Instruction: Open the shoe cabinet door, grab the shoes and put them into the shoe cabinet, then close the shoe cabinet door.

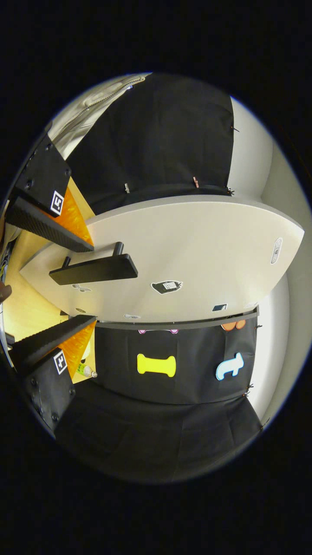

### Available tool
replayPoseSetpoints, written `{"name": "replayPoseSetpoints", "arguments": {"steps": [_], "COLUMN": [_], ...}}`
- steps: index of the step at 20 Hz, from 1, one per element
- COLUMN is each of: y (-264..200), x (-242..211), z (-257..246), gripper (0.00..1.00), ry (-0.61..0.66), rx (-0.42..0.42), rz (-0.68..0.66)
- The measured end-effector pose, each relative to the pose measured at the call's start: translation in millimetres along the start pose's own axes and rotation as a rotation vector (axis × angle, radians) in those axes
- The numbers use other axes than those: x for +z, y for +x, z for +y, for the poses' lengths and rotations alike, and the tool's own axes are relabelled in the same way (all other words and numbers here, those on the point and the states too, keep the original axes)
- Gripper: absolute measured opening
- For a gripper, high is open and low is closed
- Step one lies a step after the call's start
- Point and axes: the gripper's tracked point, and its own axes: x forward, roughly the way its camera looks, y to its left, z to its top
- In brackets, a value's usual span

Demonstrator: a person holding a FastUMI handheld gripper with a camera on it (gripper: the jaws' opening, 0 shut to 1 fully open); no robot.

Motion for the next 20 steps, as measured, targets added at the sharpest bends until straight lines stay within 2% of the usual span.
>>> {"name": "replayPoseSetpoints", "arguments": {"steps": [6,11,13,20], "y": [51,108,127,145], "x": [0,-3,2,8], "z": [64,112,132,159], "gripper": [0.97,0.97,0.97,0.97], "ry": [0.074,0.049,0.049,0.043], "rx": [-0.019,-0.017,0.009,0.02], "rz": [-0.026,-0.019,-0.027,-0.038]}}
